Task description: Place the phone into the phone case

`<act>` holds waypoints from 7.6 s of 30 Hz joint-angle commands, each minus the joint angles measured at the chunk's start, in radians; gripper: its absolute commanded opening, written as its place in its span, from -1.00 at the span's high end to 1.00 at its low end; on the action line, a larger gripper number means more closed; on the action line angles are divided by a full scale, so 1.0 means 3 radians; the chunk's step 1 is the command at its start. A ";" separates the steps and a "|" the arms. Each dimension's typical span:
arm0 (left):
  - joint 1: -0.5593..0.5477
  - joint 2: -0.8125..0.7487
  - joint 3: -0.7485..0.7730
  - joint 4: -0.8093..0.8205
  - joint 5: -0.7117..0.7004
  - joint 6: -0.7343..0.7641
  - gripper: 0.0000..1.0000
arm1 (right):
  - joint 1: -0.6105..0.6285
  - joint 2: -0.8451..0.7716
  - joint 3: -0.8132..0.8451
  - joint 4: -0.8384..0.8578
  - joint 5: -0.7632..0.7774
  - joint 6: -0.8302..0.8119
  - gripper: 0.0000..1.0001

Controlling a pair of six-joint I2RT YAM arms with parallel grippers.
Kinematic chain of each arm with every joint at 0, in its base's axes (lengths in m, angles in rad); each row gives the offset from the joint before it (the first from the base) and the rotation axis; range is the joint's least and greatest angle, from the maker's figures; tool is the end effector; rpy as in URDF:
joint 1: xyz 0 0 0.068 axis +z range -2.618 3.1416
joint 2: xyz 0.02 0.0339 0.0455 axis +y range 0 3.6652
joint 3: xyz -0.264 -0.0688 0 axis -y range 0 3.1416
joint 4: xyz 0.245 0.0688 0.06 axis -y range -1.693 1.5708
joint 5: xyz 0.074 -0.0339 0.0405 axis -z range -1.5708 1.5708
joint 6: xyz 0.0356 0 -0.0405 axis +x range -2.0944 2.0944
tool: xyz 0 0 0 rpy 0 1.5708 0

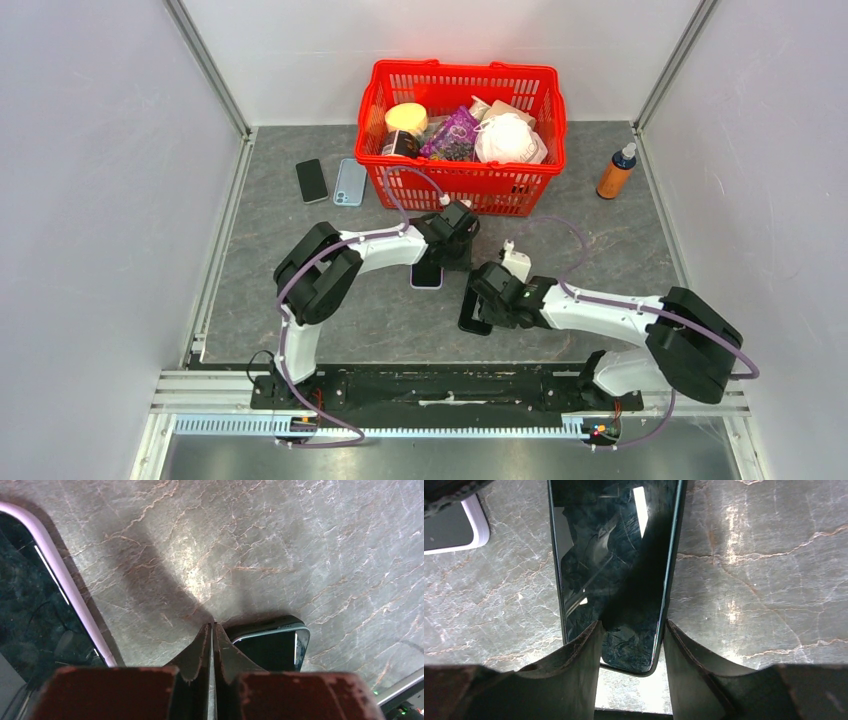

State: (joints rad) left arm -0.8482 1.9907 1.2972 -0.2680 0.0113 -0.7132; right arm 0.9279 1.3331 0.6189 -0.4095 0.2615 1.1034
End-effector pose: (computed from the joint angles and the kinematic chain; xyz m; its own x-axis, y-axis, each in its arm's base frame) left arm 0.2755 -0.3131 0.1542 -0.9037 0.0357 -0.4267 0.2156 0.8989 -0.3814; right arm 0.1447 0.1779 0.1572 -0.8740 0.2717 -0.4029 0.1644 0.9455 0.2809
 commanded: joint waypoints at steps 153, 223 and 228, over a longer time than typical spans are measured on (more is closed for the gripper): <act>-0.0087 -0.1995 -0.2241 0.0249 0.0357 -0.0085 0.14 | -0.0143 0.0410 0.0576 -0.0187 -0.0187 -0.0936 -0.03; -0.0276 -0.2243 -0.1613 -0.0191 -0.0218 0.0285 -0.05 | 0.1033 -0.0158 -0.0004 -0.0478 0.0421 0.0641 0.31; -0.0267 -0.2302 -0.1663 -0.0214 -0.0206 0.0306 -0.06 | 0.0895 -0.0090 0.0039 -0.0531 0.0566 0.0551 0.34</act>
State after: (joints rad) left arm -0.9352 1.3266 0.7860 -0.3294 -0.0505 -0.6632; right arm 1.2304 1.2934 0.6094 -0.5640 0.3515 1.2602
